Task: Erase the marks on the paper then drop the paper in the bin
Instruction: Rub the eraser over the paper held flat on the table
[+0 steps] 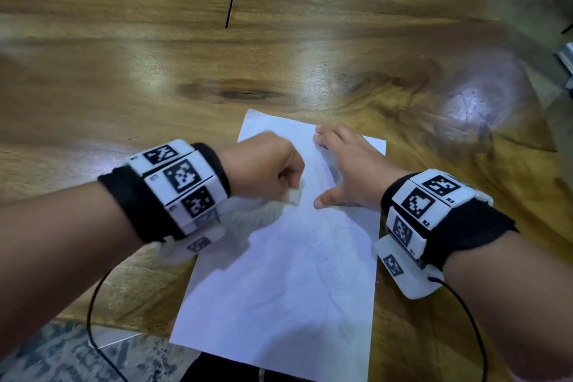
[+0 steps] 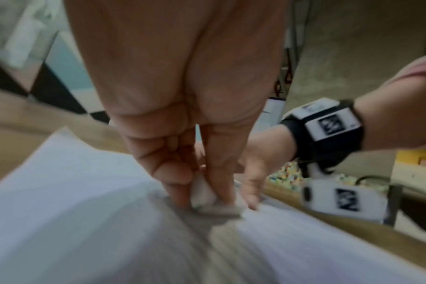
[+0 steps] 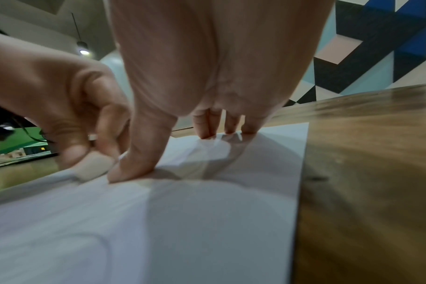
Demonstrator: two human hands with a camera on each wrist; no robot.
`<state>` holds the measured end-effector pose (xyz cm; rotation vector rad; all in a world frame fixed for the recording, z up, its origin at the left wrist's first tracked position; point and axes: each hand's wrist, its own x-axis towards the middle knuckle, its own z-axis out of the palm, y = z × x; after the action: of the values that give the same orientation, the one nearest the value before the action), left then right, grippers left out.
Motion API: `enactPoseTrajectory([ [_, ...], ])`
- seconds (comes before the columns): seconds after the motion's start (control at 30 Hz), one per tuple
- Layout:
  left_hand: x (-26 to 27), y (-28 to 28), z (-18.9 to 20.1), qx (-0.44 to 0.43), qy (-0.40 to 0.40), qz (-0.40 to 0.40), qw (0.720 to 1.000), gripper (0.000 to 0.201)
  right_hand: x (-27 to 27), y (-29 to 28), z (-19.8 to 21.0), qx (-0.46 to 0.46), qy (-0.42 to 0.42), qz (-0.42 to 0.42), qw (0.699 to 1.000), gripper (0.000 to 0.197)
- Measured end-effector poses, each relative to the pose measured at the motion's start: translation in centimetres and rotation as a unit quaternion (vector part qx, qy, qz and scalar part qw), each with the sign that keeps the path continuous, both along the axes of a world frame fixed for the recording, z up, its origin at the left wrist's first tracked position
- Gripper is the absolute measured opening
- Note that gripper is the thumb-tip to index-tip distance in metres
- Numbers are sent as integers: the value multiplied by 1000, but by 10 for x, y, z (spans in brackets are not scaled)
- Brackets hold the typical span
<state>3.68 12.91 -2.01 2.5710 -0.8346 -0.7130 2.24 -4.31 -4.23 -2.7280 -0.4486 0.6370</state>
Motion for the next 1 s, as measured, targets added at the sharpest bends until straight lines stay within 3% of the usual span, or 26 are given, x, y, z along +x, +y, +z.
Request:
enactPoseTrajectory([
  [0.1,24,-12,6,-29,-82,81,993,5,0,0,1,7,4,-8,1000,106],
  [0.17,25,-16,5,-34,-78,100,991,4,0,0,2,7,5,-9,1000,105],
  [0.3,-16,2,-4,-13,0,1,1000,30,0,-1,1,-1,6,-1,1000,109],
  [0.4,-22,12,-7,-3,7,-10,1000,4,-1,0,1,-7,6,1,1000,110],
  [0.5,5,8,-5,-35,-48,95,994,11,0,1,3,-12,5,-1,1000,106],
  [0.57,11,5,-4,-50,-65,125,989,9,0,2,3,-8,5,-5,1000,103],
  [0.77,-25,25,-4,15,24,37,999,7,-1,2,6,-8,12,-7,1000,108],
  [0.93,14,17,-2,-30,-80,126,988,7,-2,4,7,-12,10,-10,1000,106],
  [1.0,11,18,-2,-25,-70,125,989,4,-2,4,7,-10,10,-12,1000,105],
])
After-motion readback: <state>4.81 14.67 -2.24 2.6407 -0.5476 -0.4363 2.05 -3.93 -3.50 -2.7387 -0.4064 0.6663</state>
